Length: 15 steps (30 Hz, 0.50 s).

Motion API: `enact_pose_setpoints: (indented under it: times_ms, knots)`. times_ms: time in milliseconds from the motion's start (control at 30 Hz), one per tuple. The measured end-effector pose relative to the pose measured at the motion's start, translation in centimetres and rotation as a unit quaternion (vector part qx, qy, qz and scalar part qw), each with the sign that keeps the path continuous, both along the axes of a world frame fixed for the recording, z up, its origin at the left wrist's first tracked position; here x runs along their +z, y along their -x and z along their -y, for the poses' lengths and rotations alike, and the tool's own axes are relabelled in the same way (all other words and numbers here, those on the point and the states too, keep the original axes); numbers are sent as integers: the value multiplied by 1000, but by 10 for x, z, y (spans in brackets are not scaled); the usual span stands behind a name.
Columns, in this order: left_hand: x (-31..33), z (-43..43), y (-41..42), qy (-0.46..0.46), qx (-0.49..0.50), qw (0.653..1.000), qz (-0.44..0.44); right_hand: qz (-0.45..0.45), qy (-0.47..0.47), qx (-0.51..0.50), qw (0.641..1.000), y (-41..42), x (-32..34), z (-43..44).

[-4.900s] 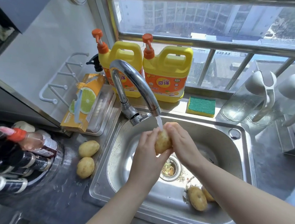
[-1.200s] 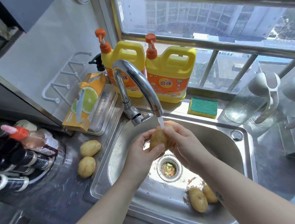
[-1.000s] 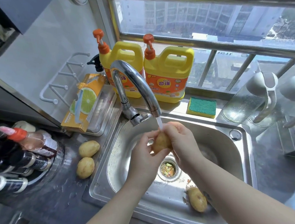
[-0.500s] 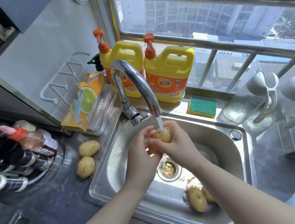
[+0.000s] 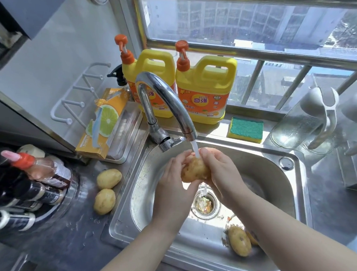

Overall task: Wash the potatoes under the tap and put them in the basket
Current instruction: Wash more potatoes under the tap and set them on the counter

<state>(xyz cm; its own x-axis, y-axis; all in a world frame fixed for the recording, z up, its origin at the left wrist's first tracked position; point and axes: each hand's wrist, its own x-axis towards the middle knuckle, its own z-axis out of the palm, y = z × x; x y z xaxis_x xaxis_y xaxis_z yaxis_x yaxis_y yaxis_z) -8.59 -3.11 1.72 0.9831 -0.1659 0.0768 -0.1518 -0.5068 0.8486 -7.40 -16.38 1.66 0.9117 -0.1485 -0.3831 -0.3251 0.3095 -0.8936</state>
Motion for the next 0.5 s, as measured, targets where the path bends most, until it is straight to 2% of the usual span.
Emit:
enact_pose_setpoints:
  times_ms: [133,267,400,500]
  knots:
    - [-3,-2,-1,-11,-2,1000,14,-2,7,79,997,2,1,6]
    - [-7,-6,-8,26,-24,999,-33,-13,1,115,993,5,3,20]
    - [-5,-3,-22,100,-46,988,-104,7,-190,88,978,8,1,28]
    - [-8,5,-27,153,-52,976,-148,9,-250,55,967,10,-6,25]
